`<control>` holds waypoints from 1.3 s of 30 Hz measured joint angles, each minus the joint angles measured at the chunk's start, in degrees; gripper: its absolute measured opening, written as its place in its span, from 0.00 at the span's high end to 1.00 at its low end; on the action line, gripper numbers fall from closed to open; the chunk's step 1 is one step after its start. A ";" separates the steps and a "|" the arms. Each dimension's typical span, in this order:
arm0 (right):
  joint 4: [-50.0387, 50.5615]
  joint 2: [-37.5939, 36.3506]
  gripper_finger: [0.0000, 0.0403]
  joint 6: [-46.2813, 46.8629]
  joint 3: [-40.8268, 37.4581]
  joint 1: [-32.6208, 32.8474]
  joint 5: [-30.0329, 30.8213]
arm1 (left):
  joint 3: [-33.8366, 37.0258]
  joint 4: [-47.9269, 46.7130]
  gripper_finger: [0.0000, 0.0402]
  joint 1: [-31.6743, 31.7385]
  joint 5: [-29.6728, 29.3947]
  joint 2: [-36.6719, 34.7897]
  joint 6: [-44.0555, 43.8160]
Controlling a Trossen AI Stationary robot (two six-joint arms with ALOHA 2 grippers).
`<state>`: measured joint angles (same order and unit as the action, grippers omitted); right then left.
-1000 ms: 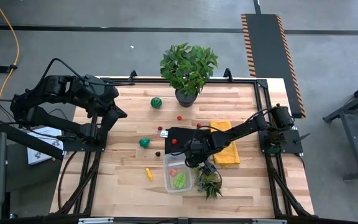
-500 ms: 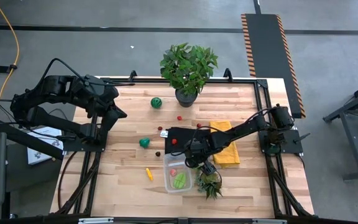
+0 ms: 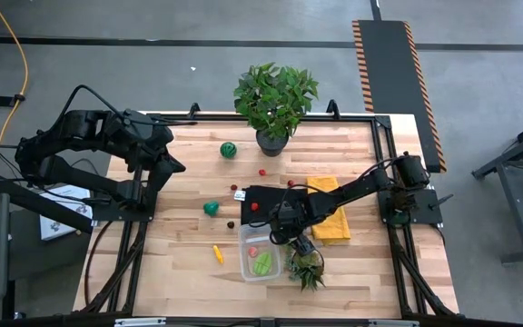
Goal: Pick and placing Produce into tupperware
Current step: Put the cabbage into the bin
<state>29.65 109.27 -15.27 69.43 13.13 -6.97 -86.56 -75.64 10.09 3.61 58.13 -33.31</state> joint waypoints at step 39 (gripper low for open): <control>28.71 -2.95 0.38 4.90 21.21 -5.76 -0.34 | 0.00 0.11 1.00 0.01 -0.22 0.00 1.47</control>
<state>58.36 106.32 -10.37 90.64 7.36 -7.31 -86.56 -75.53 10.10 3.40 58.13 -31.83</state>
